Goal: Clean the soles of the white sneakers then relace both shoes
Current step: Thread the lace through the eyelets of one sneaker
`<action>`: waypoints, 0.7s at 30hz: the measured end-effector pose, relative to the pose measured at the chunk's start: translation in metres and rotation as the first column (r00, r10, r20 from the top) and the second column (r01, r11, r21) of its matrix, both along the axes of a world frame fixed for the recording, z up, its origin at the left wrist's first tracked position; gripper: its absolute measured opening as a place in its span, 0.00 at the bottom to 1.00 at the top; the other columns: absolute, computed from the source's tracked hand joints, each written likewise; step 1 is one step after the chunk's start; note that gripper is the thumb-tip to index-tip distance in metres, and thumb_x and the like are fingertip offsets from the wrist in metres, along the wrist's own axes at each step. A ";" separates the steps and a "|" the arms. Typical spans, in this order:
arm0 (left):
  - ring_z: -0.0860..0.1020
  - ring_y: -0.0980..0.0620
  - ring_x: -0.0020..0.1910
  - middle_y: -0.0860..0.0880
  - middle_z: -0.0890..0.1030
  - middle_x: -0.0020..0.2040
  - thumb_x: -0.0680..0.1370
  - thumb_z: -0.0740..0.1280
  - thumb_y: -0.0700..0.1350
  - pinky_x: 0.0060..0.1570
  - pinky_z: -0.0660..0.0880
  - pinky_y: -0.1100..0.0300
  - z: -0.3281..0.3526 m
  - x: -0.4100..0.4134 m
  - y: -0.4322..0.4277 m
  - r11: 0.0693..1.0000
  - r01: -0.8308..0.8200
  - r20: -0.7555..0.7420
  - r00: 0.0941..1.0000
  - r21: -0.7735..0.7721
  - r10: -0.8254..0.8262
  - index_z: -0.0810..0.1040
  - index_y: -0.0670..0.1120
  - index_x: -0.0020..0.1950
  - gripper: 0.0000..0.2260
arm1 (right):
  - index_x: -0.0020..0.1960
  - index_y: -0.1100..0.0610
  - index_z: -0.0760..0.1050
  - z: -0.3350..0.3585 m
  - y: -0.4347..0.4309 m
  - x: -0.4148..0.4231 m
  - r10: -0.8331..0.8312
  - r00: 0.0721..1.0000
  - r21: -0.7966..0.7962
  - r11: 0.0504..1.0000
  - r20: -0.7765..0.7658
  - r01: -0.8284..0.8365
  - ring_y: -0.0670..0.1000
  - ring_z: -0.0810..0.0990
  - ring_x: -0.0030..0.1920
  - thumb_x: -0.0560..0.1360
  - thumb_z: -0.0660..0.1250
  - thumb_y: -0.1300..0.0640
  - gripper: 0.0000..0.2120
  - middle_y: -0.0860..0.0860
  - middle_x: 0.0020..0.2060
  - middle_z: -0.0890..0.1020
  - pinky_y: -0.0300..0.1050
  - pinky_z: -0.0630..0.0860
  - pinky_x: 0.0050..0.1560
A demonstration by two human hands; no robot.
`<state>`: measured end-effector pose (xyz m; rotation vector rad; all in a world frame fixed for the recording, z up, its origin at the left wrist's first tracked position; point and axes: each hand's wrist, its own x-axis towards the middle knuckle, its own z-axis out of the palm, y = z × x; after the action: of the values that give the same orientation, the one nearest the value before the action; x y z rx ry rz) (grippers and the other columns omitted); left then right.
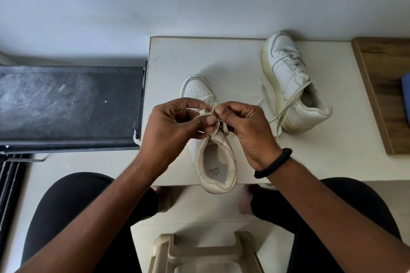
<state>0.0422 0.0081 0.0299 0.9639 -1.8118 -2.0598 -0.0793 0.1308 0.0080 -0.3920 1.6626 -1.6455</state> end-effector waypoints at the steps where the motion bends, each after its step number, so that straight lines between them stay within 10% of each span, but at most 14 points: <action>1: 0.86 0.50 0.37 0.40 0.87 0.38 0.74 0.77 0.37 0.44 0.86 0.53 0.000 0.000 -0.001 1.000 0.015 -0.006 1.000 -0.007 -0.015 0.85 0.42 0.51 0.07 | 0.51 0.64 0.84 0.001 0.000 0.000 -0.012 1.000 -0.003 1.000 0.022 0.012 0.53 0.86 0.43 0.79 0.68 0.63 0.06 0.56 0.41 0.87 0.46 0.82 0.47; 21: 0.86 0.51 0.42 0.46 0.88 0.44 0.78 0.75 0.39 0.50 0.84 0.54 -0.005 0.004 -0.006 0.983 0.156 0.049 0.987 -0.095 -0.152 0.85 0.42 0.52 0.04 | 0.50 0.61 0.81 0.001 -0.001 0.003 -0.078 0.997 0.074 0.994 0.003 0.077 0.46 0.83 0.36 0.78 0.70 0.65 0.02 0.53 0.38 0.85 0.37 0.77 0.35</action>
<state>0.0467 0.0023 0.0249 0.8717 -2.0480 -2.0284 -0.0758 0.1295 0.0094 -0.2889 1.7484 -1.6341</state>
